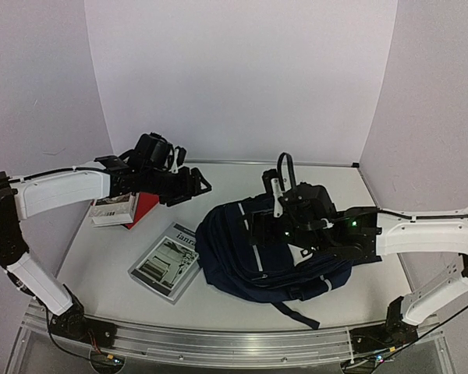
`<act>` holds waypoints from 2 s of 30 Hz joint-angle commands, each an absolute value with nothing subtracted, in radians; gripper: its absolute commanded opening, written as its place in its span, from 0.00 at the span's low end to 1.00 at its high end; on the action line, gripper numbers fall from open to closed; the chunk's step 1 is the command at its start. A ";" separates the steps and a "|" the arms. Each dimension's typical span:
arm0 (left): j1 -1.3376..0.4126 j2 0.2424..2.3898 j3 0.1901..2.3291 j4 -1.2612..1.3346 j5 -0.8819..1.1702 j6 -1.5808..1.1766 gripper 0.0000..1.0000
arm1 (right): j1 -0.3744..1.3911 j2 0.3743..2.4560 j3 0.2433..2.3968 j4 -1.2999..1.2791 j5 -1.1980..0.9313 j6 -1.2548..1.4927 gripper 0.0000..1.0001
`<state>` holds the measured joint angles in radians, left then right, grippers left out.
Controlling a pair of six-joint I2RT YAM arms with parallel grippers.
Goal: Pack the student bag
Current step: Place the book in the student bag, then adjust the student bag at the center of the board.
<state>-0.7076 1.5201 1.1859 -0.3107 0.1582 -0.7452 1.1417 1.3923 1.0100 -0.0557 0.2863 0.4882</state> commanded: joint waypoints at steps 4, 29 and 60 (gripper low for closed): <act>-0.718 1.710 1.416 -0.340 0.336 -0.545 0.75 | 1.061 1.313 1.061 -0.321 0.487 0.736 0.98; -0.727 1.905 1.347 -0.223 0.418 -0.574 0.64 | 0.639 1.286 0.692 -0.263 0.191 1.012 0.89; -0.865 1.558 1.064 -0.177 0.326 -0.742 0.65 | 0.701 1.489 1.074 -0.037 0.089 0.369 0.88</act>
<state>-0.9965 1.5935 1.1434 -0.2054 0.3679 -0.6438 0.6377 1.6088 1.1171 -0.0117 0.1791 0.4228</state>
